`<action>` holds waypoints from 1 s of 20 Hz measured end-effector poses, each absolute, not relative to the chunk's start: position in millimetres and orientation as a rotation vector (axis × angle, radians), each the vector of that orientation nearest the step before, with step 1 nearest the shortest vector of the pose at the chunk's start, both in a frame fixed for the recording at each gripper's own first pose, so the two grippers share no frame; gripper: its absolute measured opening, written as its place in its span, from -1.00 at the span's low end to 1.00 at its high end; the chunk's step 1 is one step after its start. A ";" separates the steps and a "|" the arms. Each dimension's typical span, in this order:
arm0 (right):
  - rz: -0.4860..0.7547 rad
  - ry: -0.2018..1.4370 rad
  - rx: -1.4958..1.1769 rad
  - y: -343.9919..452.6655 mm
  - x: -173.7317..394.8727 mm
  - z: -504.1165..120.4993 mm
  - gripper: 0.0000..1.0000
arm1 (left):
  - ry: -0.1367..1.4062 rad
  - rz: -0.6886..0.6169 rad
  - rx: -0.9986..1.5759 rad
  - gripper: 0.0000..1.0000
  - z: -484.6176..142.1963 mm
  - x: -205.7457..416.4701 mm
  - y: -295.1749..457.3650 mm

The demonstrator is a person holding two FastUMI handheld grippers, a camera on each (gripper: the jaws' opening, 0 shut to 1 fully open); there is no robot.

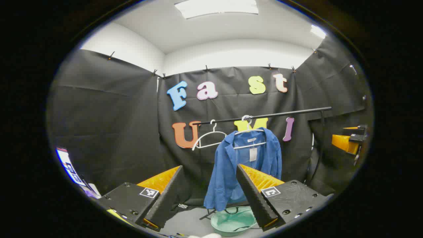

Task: Grasp the clothes on the hanger with both hands and then place them into the laundry hamper below.

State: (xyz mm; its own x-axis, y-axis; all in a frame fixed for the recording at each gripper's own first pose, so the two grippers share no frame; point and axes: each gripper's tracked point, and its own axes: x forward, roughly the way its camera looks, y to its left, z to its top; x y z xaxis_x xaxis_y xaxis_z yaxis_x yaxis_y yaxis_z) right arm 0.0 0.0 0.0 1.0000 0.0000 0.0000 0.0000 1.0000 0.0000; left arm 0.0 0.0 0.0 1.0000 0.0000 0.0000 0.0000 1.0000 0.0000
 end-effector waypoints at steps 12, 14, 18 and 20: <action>-0.010 0.008 -0.054 2.9 -8.3 3.1 1.00 | -0.010 -0.043 -0.015 0.97 2.3 7.4 2.4; -0.003 0.016 -0.056 4.6 -4.5 1.1 1.00 | -0.006 -0.038 -0.014 0.97 1.2 8.4 3.9; 0.010 0.038 -0.068 5.5 5.1 -4.6 1.00 | -0.007 -0.042 -0.014 0.96 -2.2 19.6 -1.5; 0.026 0.045 -0.071 10.3 18.8 -9.5 1.00 | -0.011 -0.052 -0.016 0.97 -2.9 31.0 -9.8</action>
